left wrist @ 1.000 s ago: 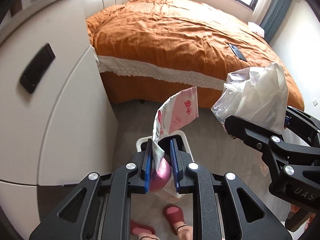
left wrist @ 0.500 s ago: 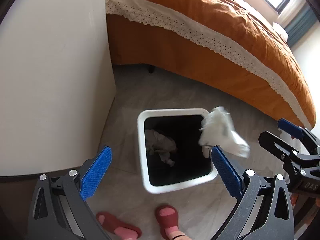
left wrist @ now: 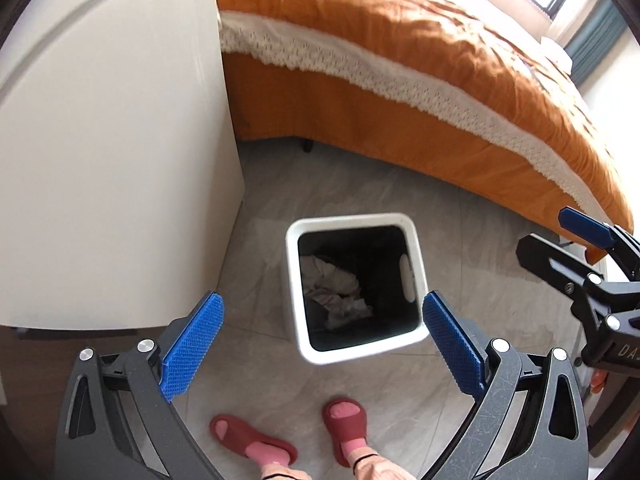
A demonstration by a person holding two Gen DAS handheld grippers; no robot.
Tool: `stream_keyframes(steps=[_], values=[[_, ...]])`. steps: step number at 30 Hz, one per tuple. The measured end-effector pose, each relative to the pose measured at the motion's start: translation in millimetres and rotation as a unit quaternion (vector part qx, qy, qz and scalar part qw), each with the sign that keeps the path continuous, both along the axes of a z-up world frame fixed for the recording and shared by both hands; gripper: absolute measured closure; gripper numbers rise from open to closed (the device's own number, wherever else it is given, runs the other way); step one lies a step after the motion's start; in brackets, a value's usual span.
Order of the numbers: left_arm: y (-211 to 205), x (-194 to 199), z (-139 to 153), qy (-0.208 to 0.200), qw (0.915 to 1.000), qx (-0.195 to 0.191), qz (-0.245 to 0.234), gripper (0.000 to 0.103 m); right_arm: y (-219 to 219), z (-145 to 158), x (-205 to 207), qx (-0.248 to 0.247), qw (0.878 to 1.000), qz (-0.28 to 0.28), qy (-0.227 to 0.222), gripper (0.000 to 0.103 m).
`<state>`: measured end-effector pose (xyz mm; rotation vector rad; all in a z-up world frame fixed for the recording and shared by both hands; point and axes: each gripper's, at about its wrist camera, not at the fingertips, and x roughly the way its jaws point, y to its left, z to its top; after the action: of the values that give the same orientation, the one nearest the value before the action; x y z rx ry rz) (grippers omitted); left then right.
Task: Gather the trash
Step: 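Open both grippers to drop the packet and bag into the bin, then move both tools back to the desk toward the wrapper pile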
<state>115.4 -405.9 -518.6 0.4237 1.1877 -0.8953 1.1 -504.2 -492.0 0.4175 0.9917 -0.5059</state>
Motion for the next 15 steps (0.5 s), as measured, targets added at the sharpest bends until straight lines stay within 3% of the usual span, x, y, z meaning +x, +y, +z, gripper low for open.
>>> stream_keyframes(steps=[3,7,11,15], values=[[9.0,-4.8,52.7,-0.023,0.9995,-0.02,0.01,0.005,9.6,42.6,-3.6,-0.011,1.0,0.002,-0.025,0.004],[24.6,-9.1,125.3,-0.054,0.9963,-0.052,0.042,0.005,24.8,120.8,-9.5,-0.052,0.996,0.009,-0.074,0.004],[48.9,-13.6,205.0,-0.115,0.986,-0.076,0.094,0.005,48.5,195.2,-7.8,-0.112,0.986,0.018,-0.125,0.004],[81.3,-11.2,264.2,-0.148,0.9737,-0.095,0.145,0.005,70.2,254.5,6.1,-0.134,0.971,0.073,-0.186,0.004]])
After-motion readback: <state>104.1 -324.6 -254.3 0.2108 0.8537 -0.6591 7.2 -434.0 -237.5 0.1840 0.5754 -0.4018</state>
